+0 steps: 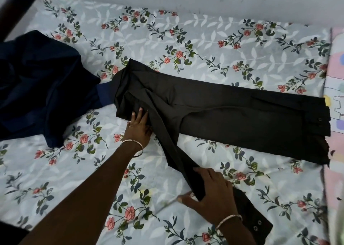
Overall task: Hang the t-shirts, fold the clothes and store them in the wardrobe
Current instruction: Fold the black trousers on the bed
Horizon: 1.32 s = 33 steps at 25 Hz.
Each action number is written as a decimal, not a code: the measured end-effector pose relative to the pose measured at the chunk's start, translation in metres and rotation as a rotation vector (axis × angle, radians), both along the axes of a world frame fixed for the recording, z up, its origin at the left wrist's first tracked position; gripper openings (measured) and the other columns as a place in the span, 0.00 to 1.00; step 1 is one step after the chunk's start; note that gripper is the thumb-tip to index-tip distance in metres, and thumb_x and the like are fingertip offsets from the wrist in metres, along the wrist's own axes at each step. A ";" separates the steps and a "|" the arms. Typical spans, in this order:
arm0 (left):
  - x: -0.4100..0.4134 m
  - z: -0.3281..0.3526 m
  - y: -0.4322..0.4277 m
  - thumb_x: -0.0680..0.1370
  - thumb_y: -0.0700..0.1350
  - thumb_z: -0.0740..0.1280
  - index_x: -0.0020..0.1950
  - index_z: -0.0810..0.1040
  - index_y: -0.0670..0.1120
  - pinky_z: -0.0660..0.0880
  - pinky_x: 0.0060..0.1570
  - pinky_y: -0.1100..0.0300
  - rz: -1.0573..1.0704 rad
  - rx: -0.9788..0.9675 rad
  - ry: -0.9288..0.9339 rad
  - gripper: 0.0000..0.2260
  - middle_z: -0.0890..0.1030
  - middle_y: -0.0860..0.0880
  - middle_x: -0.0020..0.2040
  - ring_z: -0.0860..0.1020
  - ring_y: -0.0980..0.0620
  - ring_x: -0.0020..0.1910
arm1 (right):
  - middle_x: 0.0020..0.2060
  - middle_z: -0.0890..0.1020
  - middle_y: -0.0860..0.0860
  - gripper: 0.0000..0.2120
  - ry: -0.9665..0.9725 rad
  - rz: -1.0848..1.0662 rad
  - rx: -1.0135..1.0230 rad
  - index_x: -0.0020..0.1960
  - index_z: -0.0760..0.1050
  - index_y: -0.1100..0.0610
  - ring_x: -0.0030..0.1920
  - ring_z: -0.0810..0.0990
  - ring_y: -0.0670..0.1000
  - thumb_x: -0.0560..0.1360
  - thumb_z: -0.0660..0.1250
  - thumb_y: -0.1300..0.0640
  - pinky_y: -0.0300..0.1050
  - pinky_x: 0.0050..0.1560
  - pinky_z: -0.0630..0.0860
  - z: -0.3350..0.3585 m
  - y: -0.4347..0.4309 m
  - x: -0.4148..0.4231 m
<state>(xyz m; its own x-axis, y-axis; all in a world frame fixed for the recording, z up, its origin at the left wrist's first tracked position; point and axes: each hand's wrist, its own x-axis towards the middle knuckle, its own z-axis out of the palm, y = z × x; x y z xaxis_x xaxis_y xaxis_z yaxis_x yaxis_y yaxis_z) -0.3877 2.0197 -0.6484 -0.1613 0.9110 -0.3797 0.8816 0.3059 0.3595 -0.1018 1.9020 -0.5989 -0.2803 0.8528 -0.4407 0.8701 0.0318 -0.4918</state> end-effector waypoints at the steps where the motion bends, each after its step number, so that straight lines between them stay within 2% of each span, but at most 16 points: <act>1: 0.001 0.003 -0.001 0.81 0.45 0.63 0.81 0.51 0.49 0.53 0.75 0.37 -0.007 -0.022 0.005 0.31 0.46 0.46 0.82 0.46 0.39 0.80 | 0.55 0.77 0.41 0.36 -0.127 0.040 0.104 0.65 0.69 0.42 0.56 0.77 0.48 0.63 0.70 0.28 0.54 0.57 0.74 -0.009 -0.008 -0.002; 3: 0.003 0.007 -0.004 0.82 0.45 0.61 0.81 0.50 0.50 0.52 0.74 0.35 -0.030 -0.068 0.037 0.31 0.44 0.49 0.82 0.45 0.41 0.80 | 0.47 0.81 0.48 0.27 -0.197 -0.015 0.256 0.58 0.74 0.50 0.46 0.81 0.55 0.63 0.79 0.46 0.56 0.46 0.78 -0.020 -0.014 -0.002; 5: 0.002 0.008 -0.010 0.83 0.46 0.61 0.81 0.49 0.52 0.51 0.73 0.34 -0.064 -0.097 0.092 0.30 0.44 0.50 0.82 0.46 0.43 0.80 | 0.36 0.82 0.51 0.16 -0.191 -0.084 0.368 0.49 0.80 0.54 0.36 0.81 0.55 0.63 0.81 0.58 0.52 0.35 0.78 -0.023 -0.012 0.001; 6: 0.001 0.010 -0.010 0.83 0.46 0.61 0.81 0.52 0.53 0.52 0.73 0.34 -0.064 -0.100 0.114 0.29 0.48 0.50 0.82 0.49 0.43 0.80 | 0.32 0.81 0.50 0.13 -0.183 -0.119 0.417 0.47 0.81 0.54 0.31 0.81 0.54 0.64 0.80 0.61 0.49 0.31 0.77 -0.017 -0.007 0.005; 8: 0.000 0.023 -0.004 0.83 0.48 0.60 0.76 0.66 0.50 0.60 0.71 0.39 0.018 -0.023 0.113 0.20 0.65 0.43 0.77 0.64 0.38 0.75 | 0.29 0.81 0.49 0.14 -0.142 -0.197 0.490 0.49 0.84 0.54 0.25 0.79 0.51 0.65 0.81 0.63 0.45 0.23 0.74 0.005 0.003 0.016; 10: 0.006 0.047 0.012 0.83 0.52 0.59 0.63 0.78 0.42 0.72 0.57 0.48 0.330 0.095 -0.147 0.18 0.81 0.36 0.58 0.78 0.35 0.59 | 0.31 0.82 0.52 0.16 -0.130 -0.212 0.646 0.53 0.84 0.56 0.27 0.80 0.52 0.66 0.79 0.65 0.44 0.25 0.75 0.028 0.015 0.029; 12: 0.017 0.081 0.032 0.81 0.61 0.60 0.59 0.78 0.37 0.75 0.49 0.51 0.730 -0.004 -0.670 0.27 0.82 0.38 0.48 0.80 0.38 0.48 | 0.41 0.85 0.55 0.13 -0.098 -0.188 0.810 0.56 0.84 0.58 0.36 0.83 0.55 0.73 0.69 0.64 0.47 0.33 0.81 0.048 0.030 0.039; 14: 0.031 0.107 0.048 0.74 0.70 0.64 0.58 0.75 0.39 0.77 0.54 0.45 0.927 -0.224 -0.985 0.34 0.80 0.38 0.51 0.79 0.38 0.51 | 0.48 0.84 0.54 0.16 0.033 -0.184 0.863 0.54 0.85 0.57 0.45 0.83 0.54 0.75 0.60 0.60 0.49 0.41 0.82 0.065 0.045 0.045; 17: 0.043 0.122 0.060 0.71 0.65 0.71 0.60 0.73 0.39 0.78 0.55 0.42 0.991 -0.336 -1.016 0.33 0.79 0.37 0.55 0.79 0.36 0.55 | 0.48 0.84 0.52 0.15 0.186 -0.077 0.862 0.48 0.86 0.55 0.48 0.81 0.52 0.76 0.59 0.57 0.47 0.46 0.78 0.075 0.051 0.041; 19: 0.045 0.125 0.066 0.78 0.52 0.70 0.65 0.73 0.37 0.77 0.49 0.44 1.015 -0.317 -0.978 0.23 0.79 0.38 0.57 0.79 0.38 0.54 | 0.47 0.82 0.51 0.15 0.223 -0.009 0.824 0.50 0.85 0.54 0.47 0.79 0.52 0.76 0.60 0.58 0.48 0.44 0.77 0.069 0.040 0.033; 21: 0.044 0.125 0.068 0.83 0.42 0.62 0.62 0.73 0.34 0.73 0.53 0.50 1.047 -0.281 -0.906 0.12 0.77 0.39 0.62 0.76 0.40 0.59 | 0.46 0.80 0.50 0.15 0.118 -0.002 0.747 0.56 0.83 0.53 0.45 0.77 0.51 0.73 0.63 0.62 0.48 0.41 0.77 0.051 0.023 0.027; 24: 0.030 0.112 0.070 0.83 0.43 0.63 0.68 0.70 0.39 0.67 0.69 0.52 1.175 -0.211 -1.087 0.16 0.75 0.45 0.61 0.74 0.43 0.63 | 0.50 0.81 0.52 0.25 -0.143 -0.241 0.425 0.66 0.75 0.53 0.45 0.80 0.53 0.70 0.72 0.65 0.49 0.42 0.81 0.018 0.003 0.034; 27: 0.021 0.089 0.064 0.83 0.44 0.63 0.66 0.74 0.40 0.67 0.70 0.43 1.265 -0.092 -1.280 0.13 0.78 0.45 0.61 0.76 0.44 0.61 | 0.46 0.83 0.54 0.15 -0.243 -0.617 0.084 0.66 0.70 0.51 0.43 0.80 0.56 0.80 0.62 0.55 0.47 0.40 0.73 0.003 -0.005 0.044; 30: 0.026 0.079 0.052 0.84 0.45 0.59 0.56 0.78 0.40 0.71 0.57 0.45 1.221 -0.036 -1.451 0.12 0.81 0.41 0.53 0.79 0.43 0.51 | 0.32 0.79 0.53 0.08 -0.020 -0.958 0.093 0.58 0.73 0.49 0.35 0.82 0.60 0.82 0.58 0.56 0.52 0.40 0.78 -0.014 0.002 0.054; 32: 0.028 0.075 0.051 0.84 0.48 0.58 0.54 0.79 0.41 0.72 0.50 0.45 1.195 -0.027 -1.510 0.14 0.83 0.42 0.50 0.80 0.43 0.50 | 0.37 0.83 0.54 0.03 0.193 -1.172 0.067 0.52 0.70 0.44 0.35 0.84 0.61 0.79 0.60 0.48 0.59 0.43 0.82 -0.019 0.018 0.055; 33: 0.029 0.074 0.051 0.84 0.49 0.57 0.55 0.79 0.42 0.73 0.50 0.45 1.181 -0.029 -1.539 0.14 0.84 0.42 0.50 0.80 0.43 0.52 | 0.41 0.83 0.56 0.08 0.201 -1.230 0.074 0.53 0.68 0.42 0.39 0.84 0.62 0.76 0.62 0.43 0.61 0.47 0.82 -0.021 0.026 0.055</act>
<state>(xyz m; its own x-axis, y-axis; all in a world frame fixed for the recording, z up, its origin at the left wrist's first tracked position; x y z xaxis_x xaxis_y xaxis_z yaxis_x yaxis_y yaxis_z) -0.3584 2.0711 -0.5747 -0.1588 0.6013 -0.7831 -0.7574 0.4346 0.4873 -0.0467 1.9284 -0.6199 0.6633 0.6176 -0.4225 0.2523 -0.7161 -0.6508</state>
